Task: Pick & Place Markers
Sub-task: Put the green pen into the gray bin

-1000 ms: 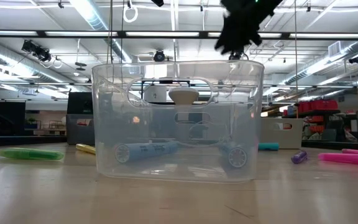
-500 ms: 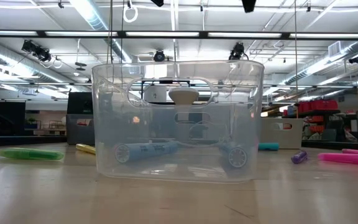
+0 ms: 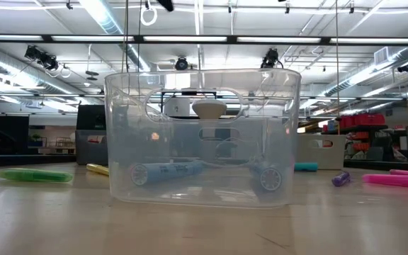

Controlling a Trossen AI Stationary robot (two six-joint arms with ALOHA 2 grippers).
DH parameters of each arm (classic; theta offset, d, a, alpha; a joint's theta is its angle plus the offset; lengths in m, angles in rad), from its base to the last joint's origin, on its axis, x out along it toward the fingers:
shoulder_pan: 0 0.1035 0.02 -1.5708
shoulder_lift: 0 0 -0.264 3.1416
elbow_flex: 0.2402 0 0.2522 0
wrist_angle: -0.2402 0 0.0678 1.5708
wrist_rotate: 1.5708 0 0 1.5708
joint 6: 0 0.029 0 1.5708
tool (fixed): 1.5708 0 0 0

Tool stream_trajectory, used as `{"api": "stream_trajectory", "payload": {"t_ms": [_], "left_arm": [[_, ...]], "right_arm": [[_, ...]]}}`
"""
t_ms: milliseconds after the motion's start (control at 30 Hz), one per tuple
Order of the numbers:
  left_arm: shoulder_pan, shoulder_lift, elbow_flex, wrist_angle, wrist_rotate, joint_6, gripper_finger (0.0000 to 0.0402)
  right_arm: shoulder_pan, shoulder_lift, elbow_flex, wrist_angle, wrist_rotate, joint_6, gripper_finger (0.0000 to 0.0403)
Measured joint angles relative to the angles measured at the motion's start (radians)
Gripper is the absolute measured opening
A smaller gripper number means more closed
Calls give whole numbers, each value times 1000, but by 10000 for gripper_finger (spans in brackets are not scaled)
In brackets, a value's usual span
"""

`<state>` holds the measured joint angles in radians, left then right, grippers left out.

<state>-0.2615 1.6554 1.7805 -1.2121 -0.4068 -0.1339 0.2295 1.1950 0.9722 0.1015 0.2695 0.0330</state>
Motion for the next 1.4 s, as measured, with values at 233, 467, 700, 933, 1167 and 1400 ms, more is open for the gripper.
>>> {"api": "stream_trajectory", "payload": {"t_ms": [233,467,700,933,1167,1400], "left_arm": [[-33,0,0,-146,43,-67,212],[-86,0,0,-239,234,-115,254],[-146,0,0,-283,248,-145,246],[-168,-1,-36,-239,230,-169,243],[-187,1,-230,-130,227,-161,243],[-197,0,-415,44,225,-159,243]], "right_arm": [[0,0,0,-8,0,0,176],[0,0,0,-8,0,1,176],[0,0,0,-8,0,1,176],[0,0,0,-8,0,1,176],[0,1,0,-13,1,2,176],[0,1,0,-14,2,2,176]]}}
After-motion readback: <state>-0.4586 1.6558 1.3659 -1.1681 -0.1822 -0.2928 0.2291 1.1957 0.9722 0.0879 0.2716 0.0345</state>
